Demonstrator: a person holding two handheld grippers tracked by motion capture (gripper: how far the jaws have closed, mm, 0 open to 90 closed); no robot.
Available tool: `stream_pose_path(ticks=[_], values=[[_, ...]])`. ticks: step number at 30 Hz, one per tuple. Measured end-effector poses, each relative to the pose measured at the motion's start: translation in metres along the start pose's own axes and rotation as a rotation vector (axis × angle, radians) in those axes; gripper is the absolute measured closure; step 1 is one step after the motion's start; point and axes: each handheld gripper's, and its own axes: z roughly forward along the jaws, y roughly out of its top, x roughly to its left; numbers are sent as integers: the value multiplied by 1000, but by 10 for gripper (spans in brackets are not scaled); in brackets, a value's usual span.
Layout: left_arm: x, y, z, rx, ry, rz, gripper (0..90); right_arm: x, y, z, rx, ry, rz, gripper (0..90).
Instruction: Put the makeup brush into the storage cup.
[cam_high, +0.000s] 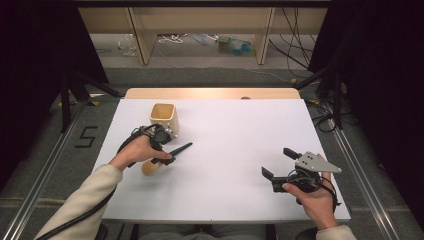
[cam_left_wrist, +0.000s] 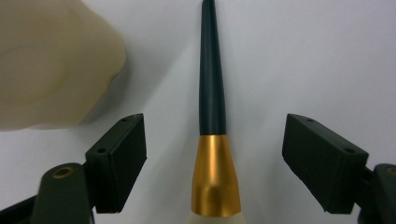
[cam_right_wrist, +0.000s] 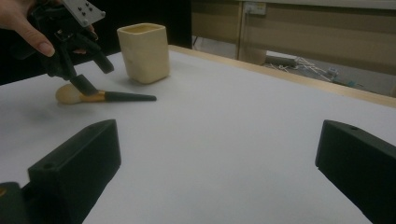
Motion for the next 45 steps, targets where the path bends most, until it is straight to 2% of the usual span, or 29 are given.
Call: stream_pose_path(ticks=[1, 5, 11, 16, 18, 22, 27, 33, 36, 45], values=[[0, 1, 1, 4, 0, -13, 220, 0, 0, 0, 0, 0, 0, 10], [6, 3, 2, 50, -8, -6, 240, 0, 0, -1, 13, -3, -9, 12], [9, 7, 9, 103, -36, 17, 287, 0, 0, 0, 15, -1, -2, 15], [8, 11, 12, 146, -40, 29, 296, 0, 0, -1, 16, -13, -3, 17], [10, 13, 13, 194, -42, 49, 299, 0, 0, -1, 14, -11, -2, 17], [10, 15, 15, 228, -54, 51, 302, -1, 0, -1, 14, -10, 0, 17], [12, 17, 17, 249, -60, 44, 306, -1, 0, -1, 16, -9, 3, 18], [13, 17, 19, 271, -68, 40, 355, 0, 0, -1, 15, -7, 0, 18], [13, 18, 21, 304, -71, 48, 368, -1, -1, 1, 5, 3, 8, 18], [12, 21, 24, 315, -76, 29, 442, 0, -1, 1, 6, 4, 9, 19]])
